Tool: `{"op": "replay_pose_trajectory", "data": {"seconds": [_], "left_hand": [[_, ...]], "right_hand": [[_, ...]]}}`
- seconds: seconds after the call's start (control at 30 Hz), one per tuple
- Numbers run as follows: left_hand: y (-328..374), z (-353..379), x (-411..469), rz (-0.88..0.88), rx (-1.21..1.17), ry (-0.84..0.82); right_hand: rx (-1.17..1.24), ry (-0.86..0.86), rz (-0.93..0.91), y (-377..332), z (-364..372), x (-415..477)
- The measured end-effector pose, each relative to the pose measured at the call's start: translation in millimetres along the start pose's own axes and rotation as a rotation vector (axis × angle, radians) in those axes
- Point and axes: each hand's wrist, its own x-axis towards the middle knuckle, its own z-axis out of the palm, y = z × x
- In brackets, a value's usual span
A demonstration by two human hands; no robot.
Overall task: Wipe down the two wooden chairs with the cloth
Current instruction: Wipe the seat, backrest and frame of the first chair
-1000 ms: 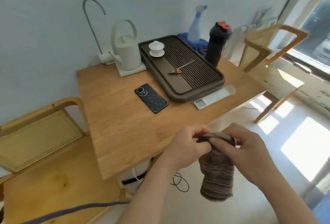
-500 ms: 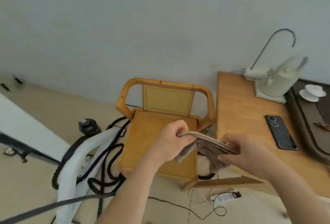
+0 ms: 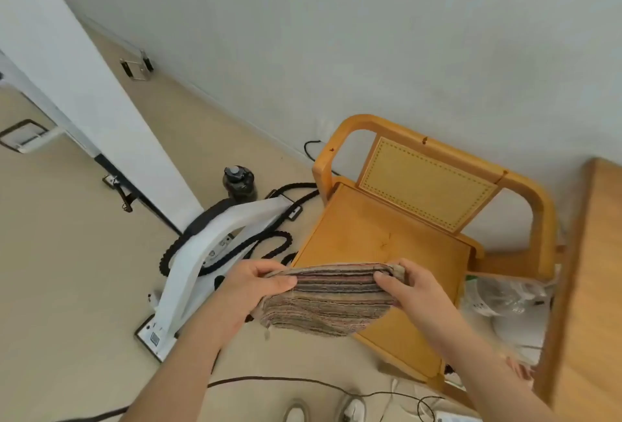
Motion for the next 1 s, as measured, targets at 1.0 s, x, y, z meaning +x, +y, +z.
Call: {"op": "replay_pose_trajectory", "data": {"seconds": [1.0], "left_hand": [[-185,-11,331,-0.134,-0.101,0.144]], "right_hand": [[-0.845,0.473,-0.151,170,183,298]]}}
